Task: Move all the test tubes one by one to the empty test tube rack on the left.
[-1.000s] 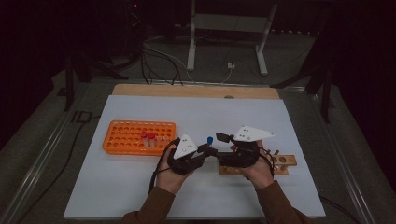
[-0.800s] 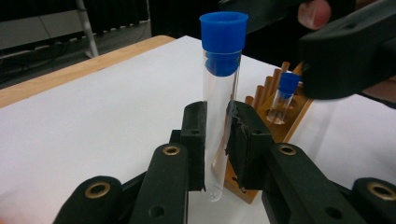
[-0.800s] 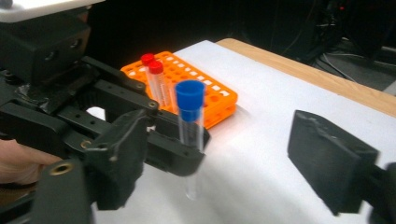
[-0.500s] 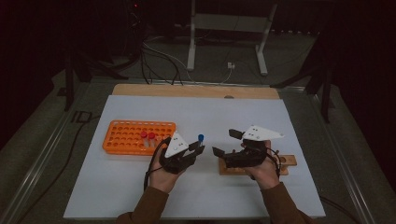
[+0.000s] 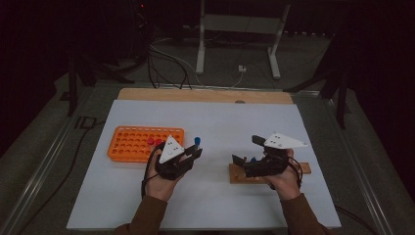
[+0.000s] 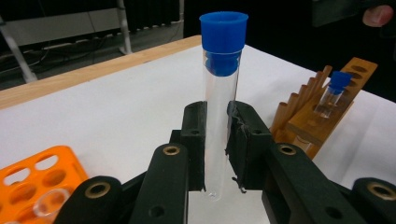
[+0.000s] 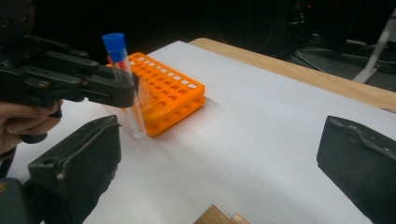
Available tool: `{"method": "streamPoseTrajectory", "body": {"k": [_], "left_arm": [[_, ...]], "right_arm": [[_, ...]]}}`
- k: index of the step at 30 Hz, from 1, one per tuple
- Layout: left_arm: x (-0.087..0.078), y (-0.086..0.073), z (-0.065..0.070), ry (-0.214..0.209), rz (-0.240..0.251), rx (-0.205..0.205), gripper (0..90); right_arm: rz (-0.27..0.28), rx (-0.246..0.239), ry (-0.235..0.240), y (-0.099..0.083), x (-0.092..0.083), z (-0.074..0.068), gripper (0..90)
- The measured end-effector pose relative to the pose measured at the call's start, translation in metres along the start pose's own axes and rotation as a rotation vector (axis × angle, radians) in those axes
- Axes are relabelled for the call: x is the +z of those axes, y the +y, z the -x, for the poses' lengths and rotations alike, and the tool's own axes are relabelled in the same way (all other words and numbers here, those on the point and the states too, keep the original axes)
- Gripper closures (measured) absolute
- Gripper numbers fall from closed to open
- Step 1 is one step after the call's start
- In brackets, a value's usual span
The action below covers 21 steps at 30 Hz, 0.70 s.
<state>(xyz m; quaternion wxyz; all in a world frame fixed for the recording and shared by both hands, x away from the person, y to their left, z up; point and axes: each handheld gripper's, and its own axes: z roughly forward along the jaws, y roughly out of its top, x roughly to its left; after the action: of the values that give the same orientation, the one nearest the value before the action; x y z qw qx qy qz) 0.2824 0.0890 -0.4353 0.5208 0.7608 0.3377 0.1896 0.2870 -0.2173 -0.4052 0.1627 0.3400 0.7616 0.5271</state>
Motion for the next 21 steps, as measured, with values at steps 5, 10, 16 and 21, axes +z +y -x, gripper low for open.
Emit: {"method": "streamPoseTrajectory", "body": {"k": [5,10,16,21], "left_arm": [[-0.007,0.000,-0.006,0.014,0.009,-0.004,77.3],[-0.014,-0.001,-0.012,0.027,0.016,-0.004,77.3],[-0.024,-0.005,-0.020,0.052,0.022,-0.008,77.3],[-0.032,-0.008,-0.027,0.068,0.023,-0.014,77.3]], "right_arm": [[0.008,0.001,-0.019,-0.003,-0.006,0.004,0.2],[0.015,0.012,-0.031,-0.005,-0.010,0.008,0.2],[0.018,0.018,-0.043,-0.007,-0.014,0.012,0.2],[0.015,0.016,-0.045,-0.009,-0.016,0.014,0.2]]}}
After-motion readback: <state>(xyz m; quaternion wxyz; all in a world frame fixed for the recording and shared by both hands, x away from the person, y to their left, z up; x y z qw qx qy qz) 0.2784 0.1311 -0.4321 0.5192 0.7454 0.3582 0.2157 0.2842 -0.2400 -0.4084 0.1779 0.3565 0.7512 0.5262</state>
